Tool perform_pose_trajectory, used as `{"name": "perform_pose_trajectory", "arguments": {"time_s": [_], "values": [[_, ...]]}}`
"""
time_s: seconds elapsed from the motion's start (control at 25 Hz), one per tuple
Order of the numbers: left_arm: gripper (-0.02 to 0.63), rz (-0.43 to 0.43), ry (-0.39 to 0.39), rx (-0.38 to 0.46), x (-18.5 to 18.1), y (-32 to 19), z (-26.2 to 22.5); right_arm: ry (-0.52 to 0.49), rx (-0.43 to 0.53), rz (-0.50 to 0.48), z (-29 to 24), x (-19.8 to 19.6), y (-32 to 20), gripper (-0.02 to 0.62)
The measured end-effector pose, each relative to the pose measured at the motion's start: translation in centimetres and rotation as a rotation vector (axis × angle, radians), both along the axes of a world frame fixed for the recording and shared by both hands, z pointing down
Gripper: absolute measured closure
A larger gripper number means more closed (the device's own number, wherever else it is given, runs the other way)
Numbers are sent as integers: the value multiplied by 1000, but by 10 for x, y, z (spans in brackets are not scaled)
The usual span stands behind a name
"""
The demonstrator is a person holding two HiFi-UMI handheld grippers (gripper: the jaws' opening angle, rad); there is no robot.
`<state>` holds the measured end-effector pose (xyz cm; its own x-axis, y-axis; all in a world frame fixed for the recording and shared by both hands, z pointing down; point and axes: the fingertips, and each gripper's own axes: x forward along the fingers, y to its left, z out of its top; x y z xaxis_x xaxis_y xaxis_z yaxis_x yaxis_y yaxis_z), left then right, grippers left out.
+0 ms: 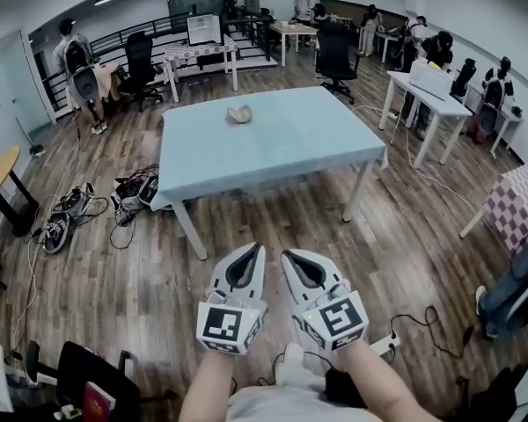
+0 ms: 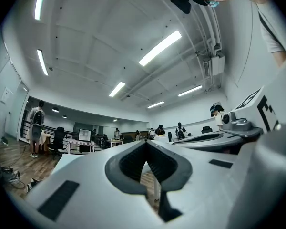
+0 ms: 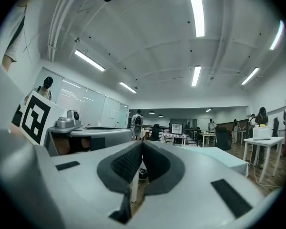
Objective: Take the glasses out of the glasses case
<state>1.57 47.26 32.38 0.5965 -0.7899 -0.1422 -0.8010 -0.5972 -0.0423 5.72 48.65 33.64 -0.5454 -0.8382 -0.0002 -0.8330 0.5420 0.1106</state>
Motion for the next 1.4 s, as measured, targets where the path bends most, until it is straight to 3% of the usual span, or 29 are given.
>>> {"name": "perform_pose_trajectory", "arguments": {"time_s": [0.76, 1.4], "values": [[598, -81, 8, 20, 31, -87, -7, -11, 29, -110, -14, 22, -94, 588], [598, -124, 8, 3, 52, -113, 2, -19, -1, -146, -1, 47, -120, 588]]}}
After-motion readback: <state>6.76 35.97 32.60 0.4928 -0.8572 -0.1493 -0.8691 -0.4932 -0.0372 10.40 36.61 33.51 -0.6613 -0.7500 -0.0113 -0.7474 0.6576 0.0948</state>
